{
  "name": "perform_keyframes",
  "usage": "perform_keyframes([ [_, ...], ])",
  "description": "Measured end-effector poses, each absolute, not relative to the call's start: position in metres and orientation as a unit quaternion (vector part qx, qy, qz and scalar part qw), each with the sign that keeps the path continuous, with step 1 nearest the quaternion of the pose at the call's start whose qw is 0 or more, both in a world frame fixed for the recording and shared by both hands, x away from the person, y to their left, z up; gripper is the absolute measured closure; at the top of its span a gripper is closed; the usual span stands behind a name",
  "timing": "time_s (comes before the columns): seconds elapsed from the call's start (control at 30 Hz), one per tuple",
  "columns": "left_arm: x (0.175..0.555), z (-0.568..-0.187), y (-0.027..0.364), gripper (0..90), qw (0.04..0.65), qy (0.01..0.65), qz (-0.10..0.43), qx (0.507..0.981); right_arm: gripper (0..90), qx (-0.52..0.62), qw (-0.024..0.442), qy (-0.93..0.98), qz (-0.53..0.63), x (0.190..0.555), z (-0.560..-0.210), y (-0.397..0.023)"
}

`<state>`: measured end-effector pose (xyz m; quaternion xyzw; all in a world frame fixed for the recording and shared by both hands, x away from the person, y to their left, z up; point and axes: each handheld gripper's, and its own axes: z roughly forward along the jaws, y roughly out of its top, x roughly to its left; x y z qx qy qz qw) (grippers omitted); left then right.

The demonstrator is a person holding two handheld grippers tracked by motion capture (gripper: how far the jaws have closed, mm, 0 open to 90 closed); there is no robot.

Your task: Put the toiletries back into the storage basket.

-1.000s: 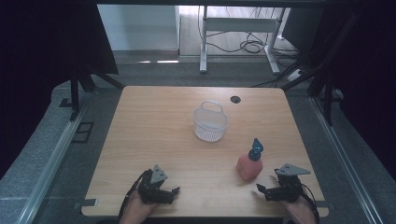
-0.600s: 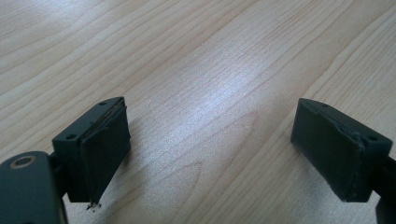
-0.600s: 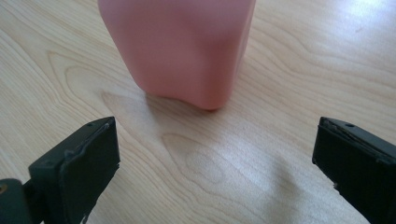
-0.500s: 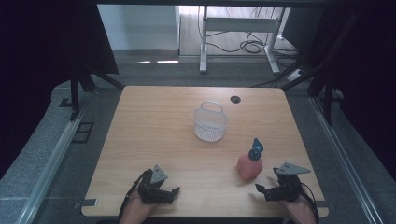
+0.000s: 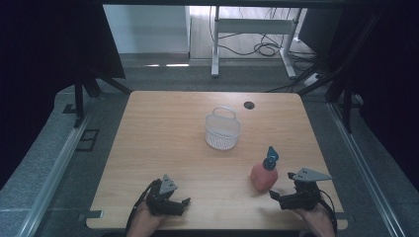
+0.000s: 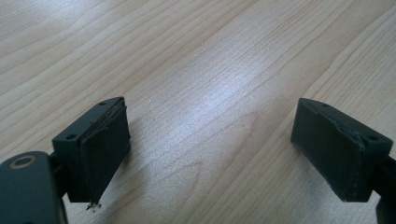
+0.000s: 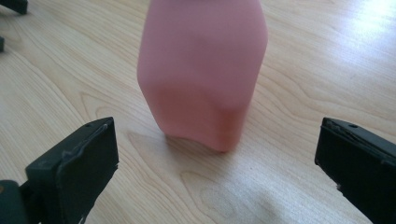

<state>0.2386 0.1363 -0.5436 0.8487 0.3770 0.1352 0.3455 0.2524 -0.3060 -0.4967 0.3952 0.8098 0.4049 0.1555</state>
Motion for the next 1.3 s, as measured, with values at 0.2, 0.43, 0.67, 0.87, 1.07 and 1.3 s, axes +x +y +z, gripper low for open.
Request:
perform_keyframes([
  [0.2,0.239,-0.544,0.136,11.3,0.345,0.378,0.135,0.848,1.8,0.394,0.158,0.806,0.412,0.253,-0.490,-0.303],
  [0.43,0.239,-0.543,0.136,11.3,0.344,0.377,0.136,0.849,4.3,0.395,0.157,0.800,0.424,0.257,-0.482,-0.302],
  [0.67,0.239,-0.543,0.136,11.3,0.344,0.378,0.137,0.849,8.3,0.390,0.149,0.797,0.437,0.262,-0.471,-0.301],
  [0.87,0.239,-0.543,0.136,11.2,0.343,0.379,0.137,0.849,14.3,0.384,0.148,0.799,0.438,0.268,-0.462,-0.296],
  [1.07,0.239,-0.543,0.136,11.2,0.344,0.380,0.137,0.848,20.4,0.385,0.146,0.795,0.445,0.275,-0.454,-0.291],
  [1.3,0.239,-0.543,0.136,11.2,0.344,0.379,0.138,0.848,32.2,0.380,0.140,0.798,0.446,0.284,-0.445,-0.285],
])
